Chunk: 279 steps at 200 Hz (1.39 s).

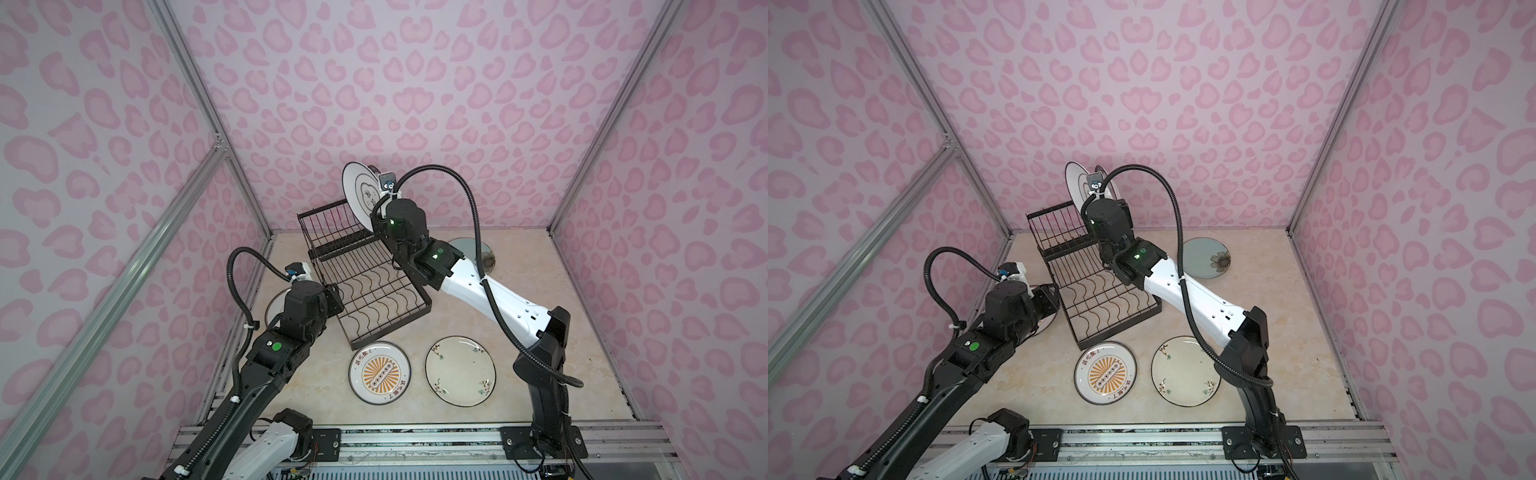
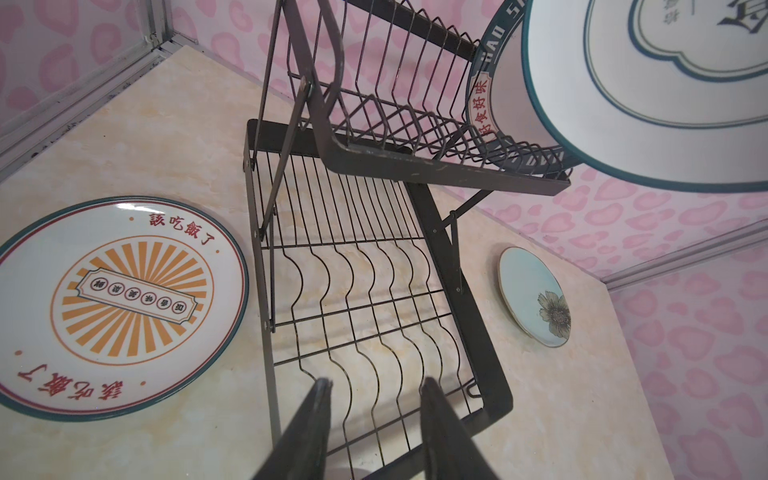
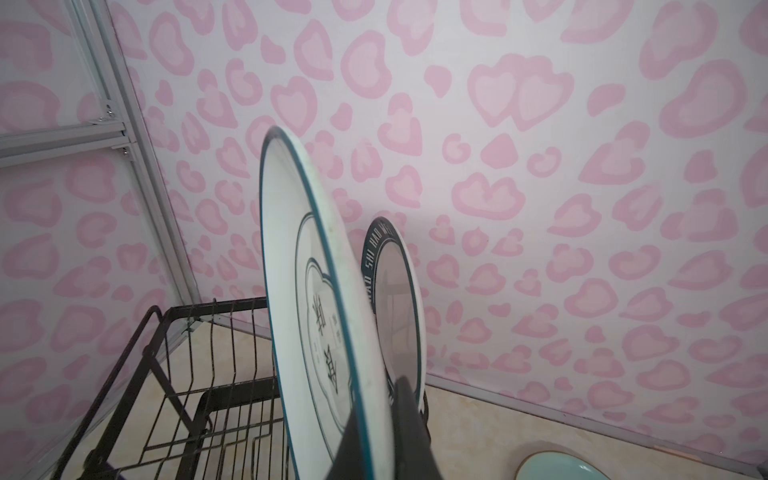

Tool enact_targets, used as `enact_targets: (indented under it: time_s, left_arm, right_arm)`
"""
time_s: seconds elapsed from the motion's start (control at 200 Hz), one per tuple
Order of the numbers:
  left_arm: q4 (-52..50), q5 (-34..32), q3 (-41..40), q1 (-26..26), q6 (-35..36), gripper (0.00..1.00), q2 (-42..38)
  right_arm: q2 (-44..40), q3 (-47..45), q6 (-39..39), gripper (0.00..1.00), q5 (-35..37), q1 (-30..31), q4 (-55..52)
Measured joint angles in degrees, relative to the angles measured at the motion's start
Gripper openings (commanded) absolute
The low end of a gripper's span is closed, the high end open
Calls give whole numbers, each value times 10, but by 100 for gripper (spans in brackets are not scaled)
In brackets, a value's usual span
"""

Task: Load plates into a dish rack
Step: Place the plate on the dish rack.

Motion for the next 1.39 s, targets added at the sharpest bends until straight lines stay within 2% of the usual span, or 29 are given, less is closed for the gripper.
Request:
enact_targets:
  time_s: [0.335,0.455,0.6,1.395]
  left_arm:
    - [-17,9,-19,0,-11,38,-20]
    - [-18,9,-19,0,-14,39,-24]
    - [-21,14,-20,0,-15,39,-24]
    - [-29,15,-15,0,-10,39,-31]
  right_arm:
    - [122,143,-132,0,76,15,36]
    - [157,192,-162,0,99,15,49]
    - [191,242,-177,0,93,10,37]
    - [223,250,-177,0,64,-35,36]
